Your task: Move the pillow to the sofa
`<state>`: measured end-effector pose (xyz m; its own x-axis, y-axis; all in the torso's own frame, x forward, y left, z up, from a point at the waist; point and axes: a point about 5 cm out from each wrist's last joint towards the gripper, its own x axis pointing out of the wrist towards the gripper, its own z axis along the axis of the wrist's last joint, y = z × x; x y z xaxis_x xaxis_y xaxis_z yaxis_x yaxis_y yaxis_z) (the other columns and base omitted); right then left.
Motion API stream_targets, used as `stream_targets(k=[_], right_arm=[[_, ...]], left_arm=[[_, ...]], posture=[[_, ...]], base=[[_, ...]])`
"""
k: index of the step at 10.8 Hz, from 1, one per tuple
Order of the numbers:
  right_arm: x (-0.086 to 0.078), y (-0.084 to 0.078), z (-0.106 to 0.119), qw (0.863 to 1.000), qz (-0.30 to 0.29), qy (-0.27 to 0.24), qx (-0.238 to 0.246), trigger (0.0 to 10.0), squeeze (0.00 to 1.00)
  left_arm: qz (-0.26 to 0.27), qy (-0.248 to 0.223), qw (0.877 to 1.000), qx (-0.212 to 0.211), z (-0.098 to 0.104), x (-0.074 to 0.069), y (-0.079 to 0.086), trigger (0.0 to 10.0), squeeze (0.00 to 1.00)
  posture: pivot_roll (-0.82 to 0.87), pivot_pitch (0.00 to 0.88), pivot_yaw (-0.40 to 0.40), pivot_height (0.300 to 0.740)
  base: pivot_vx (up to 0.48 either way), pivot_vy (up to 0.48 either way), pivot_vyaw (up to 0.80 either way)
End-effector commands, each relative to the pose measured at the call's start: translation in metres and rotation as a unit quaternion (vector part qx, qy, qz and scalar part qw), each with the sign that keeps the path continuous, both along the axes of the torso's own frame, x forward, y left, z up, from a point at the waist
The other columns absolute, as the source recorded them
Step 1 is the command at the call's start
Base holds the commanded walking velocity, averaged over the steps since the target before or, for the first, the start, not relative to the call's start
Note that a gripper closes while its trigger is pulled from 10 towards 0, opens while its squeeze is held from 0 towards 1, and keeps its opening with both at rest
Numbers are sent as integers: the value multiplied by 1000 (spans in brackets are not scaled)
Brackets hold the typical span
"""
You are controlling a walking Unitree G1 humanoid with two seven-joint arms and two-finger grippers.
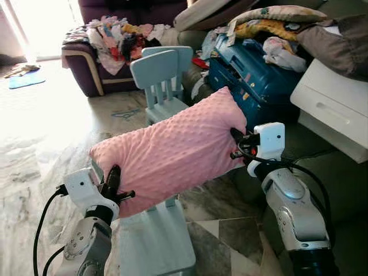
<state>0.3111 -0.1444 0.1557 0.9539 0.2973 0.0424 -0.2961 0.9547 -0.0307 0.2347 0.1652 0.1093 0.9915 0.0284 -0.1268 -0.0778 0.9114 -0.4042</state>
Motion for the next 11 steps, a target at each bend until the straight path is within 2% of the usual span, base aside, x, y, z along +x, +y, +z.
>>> stream_targets(k=[1, 2, 5, 11], right_arm=[[1, 1, 7, 1000, 3, -11, 3, 10000, 0], [1, 1, 7, 1000, 2, -9, 2, 10000, 0], [1, 0, 6, 1000, 1, -8, 2, 10000, 0], [2, 1, 6, 1000, 1, -7, 2, 10000, 0]], left_arm=[[-1, 2, 1000, 2, 1, 2, -2, 10000, 0], [0, 4, 1000, 0, 0, 1, -2, 10000, 0], [1, 6, 1000, -1, -1, 1, -2, 10000, 0], [3, 7, 1000, 0, -1, 2, 0, 10000, 0]], posture=[[-198, 7, 17, 740], [-197, 7, 17, 740], [-197, 8, 18, 740], [-197, 5, 18, 740]], base=[[0, 0, 0], [0, 0, 0], [-316, 0, 0], [-384, 0, 0]])
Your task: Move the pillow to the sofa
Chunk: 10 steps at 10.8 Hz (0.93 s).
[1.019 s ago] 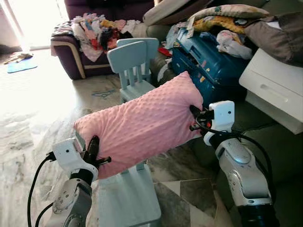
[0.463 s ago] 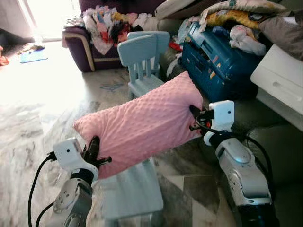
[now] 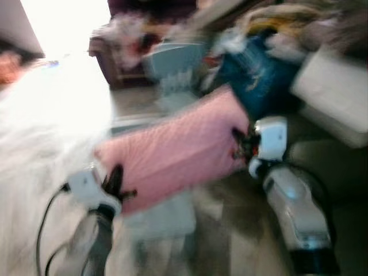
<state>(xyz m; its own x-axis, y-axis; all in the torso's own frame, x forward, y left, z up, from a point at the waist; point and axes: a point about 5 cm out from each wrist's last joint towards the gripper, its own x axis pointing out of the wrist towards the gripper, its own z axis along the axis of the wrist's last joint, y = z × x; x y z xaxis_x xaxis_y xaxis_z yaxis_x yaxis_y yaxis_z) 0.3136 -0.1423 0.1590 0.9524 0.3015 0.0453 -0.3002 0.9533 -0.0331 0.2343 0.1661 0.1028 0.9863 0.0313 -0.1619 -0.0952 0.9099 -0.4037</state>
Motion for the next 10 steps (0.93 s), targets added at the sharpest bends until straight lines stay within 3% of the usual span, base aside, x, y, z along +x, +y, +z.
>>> stream_targets(k=[1, 4, 10], right_arm=[[-1, -1, 3, 1000, -2, -6, 3, 10000, 0], [0, -1, 3, 1000, -2, -6, 3, 10000, 0], [0, 0, 2, 1000, -4, 1, 7, 10000, 0]], left_arm=[[0, -11, 1000, 2, 6, 3, -1, 10000, 0], [0, -11, 1000, 0, 6, 3, -1, 10000, 0], [14, -6, 1000, 10, 2, 3, 5, 10000, 0]], posture=[[-197, 4, 19, 740], [-196, 4, 19, 740], [-200, 3, 22, 740]], base=[[-360, 0, 0], [-327, 0, 0], [0, 0, 0]])
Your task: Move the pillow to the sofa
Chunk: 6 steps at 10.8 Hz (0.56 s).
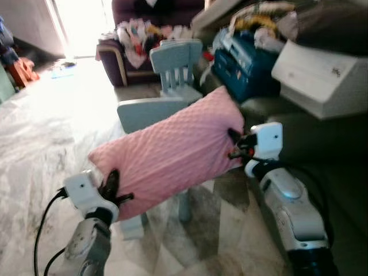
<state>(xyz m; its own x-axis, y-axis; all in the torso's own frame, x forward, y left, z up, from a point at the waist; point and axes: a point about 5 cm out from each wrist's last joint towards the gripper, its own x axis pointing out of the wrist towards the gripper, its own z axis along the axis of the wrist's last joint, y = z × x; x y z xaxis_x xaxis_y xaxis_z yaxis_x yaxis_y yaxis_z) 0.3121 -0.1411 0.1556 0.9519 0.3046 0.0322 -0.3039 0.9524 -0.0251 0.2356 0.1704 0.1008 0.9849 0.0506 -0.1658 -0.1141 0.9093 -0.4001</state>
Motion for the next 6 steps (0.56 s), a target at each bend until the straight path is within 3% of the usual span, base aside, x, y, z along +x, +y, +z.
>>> stream_targets(k=[1, 6], right_arm=[[2, -2, 5, 1000, -6, -5, 5, 10000, 0], [3, -2, 4, 1000, -12, 0, 2, 10000, 0]], left_arm=[[8, -11, 1000, 7, 5, 3, 3, 10000, 0], [35, -21, 998, 40, 11, 10, 30, 10000, 0]], posture=[[-200, 3, 21, 740], [-200, 7, 25, 740]], base=[[0, 0, -800], [0, 0, -800]])
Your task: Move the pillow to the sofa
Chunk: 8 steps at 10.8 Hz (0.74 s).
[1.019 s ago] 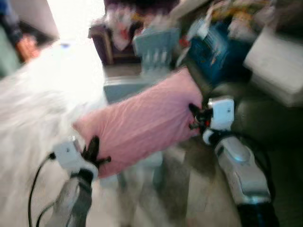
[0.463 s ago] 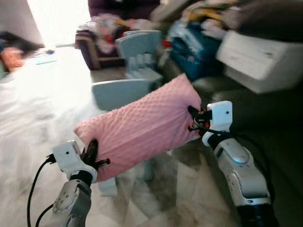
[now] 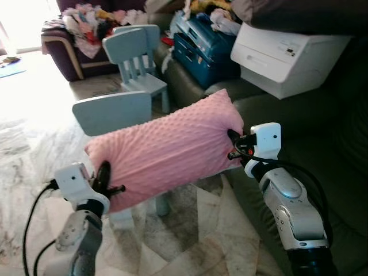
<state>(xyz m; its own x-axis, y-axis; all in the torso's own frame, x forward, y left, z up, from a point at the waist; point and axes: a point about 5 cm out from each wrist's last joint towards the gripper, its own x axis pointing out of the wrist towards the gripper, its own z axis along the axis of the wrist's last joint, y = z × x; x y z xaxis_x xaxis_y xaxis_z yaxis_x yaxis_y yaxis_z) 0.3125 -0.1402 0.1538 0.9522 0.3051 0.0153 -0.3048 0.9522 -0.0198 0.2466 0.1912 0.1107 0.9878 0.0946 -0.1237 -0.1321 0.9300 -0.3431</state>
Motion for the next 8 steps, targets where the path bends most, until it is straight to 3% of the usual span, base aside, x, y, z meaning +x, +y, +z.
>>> stream_targets(k=[1, 2, 8], right_arm=[[3, -3, 6, 1000, -14, -8, 3, 10000, 0], [3, -4, 5, 1000, -14, -7, 3, 10000, 0], [4, -4, 6, 1000, -16, -8, 2, 10000, 0]], left_arm=[[24, -5, 999, 24, 3, 0, 15, 10000, 0], [58, -13, 997, 52, 6, 4, 27, 10000, 0], [34, -19, 999, 30, 5, 5, 33, 10000, 0]], posture=[[-198, 7, 24, 740], [-197, 7, 24, 740], [-203, 5, 23, 740]], base=[[0, 0, -800], [0, 0, -800], [0, 0, -800]])
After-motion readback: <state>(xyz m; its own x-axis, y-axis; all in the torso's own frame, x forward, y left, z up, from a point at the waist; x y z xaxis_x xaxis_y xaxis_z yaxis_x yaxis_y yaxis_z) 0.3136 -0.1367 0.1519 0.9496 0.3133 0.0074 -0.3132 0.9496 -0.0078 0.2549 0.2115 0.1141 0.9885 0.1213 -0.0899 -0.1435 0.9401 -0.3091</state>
